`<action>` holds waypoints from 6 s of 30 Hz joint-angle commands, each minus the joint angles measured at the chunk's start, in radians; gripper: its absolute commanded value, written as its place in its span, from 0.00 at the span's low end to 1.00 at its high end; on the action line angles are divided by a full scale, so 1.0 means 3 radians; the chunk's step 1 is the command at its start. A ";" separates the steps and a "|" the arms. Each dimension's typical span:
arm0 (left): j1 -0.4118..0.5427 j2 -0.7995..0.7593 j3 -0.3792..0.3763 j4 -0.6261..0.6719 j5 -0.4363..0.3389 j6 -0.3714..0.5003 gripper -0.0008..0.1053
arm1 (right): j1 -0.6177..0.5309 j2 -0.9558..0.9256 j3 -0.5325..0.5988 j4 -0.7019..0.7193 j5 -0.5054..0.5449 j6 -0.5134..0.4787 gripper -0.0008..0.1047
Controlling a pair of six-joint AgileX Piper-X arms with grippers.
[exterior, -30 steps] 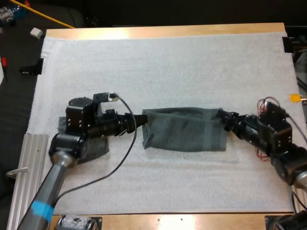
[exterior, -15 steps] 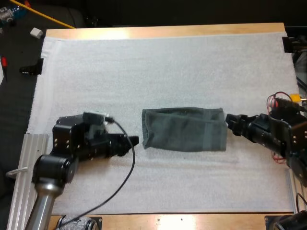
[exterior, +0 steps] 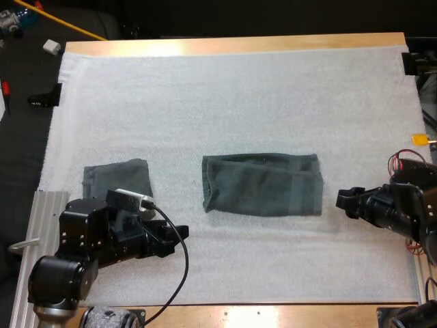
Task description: Pick towel from pile, fold and stack
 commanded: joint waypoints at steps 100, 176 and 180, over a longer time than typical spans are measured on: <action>-0.0023 0.0003 -0.0007 0.0061 0.0035 0.0026 0.56 | 0.0436 0.2150 -0.0485 -0.0167 0.0387 -0.0616 0.01; -0.0023 -0.0003 -0.0011 0.0037 0.0084 0.0082 0.56 | 0.1138 0.1762 -0.0513 -0.0547 -0.0278 0.0209 0.63; -0.0023 -0.0001 -0.0009 0.0027 0.0084 0.0084 0.56 | 0.1138 0.1378 -0.0511 -0.0279 -0.0096 0.0126 0.63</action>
